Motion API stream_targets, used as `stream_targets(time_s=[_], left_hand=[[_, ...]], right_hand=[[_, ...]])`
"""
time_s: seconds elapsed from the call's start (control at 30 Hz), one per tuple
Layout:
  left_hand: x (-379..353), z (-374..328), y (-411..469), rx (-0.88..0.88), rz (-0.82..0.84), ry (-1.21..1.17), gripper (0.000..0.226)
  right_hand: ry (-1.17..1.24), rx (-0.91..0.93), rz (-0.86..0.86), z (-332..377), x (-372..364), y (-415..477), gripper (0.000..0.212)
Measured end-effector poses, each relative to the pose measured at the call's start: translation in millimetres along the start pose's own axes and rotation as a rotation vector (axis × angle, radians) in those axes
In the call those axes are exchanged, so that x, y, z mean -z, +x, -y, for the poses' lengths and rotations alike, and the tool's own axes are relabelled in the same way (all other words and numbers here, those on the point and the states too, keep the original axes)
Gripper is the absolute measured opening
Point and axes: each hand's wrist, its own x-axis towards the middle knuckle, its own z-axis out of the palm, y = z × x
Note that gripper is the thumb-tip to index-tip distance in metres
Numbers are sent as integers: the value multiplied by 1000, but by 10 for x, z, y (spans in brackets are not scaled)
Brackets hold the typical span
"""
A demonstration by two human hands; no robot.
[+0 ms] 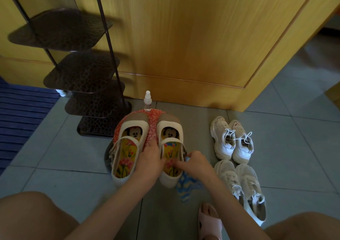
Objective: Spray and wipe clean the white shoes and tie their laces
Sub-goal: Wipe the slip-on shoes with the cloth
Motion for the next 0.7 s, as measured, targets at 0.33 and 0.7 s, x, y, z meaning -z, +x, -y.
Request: stream_targets(time_s=[0.33, 0.7], left_hand=[[578, -24, -355, -132, -218, -144, 11], [820, 756, -229, 302, -16, -356, 27]], right_hand=[[77, 136, -191, -34, -46, -234, 26], [128, 341, -184, 33, -286, -280, 34]])
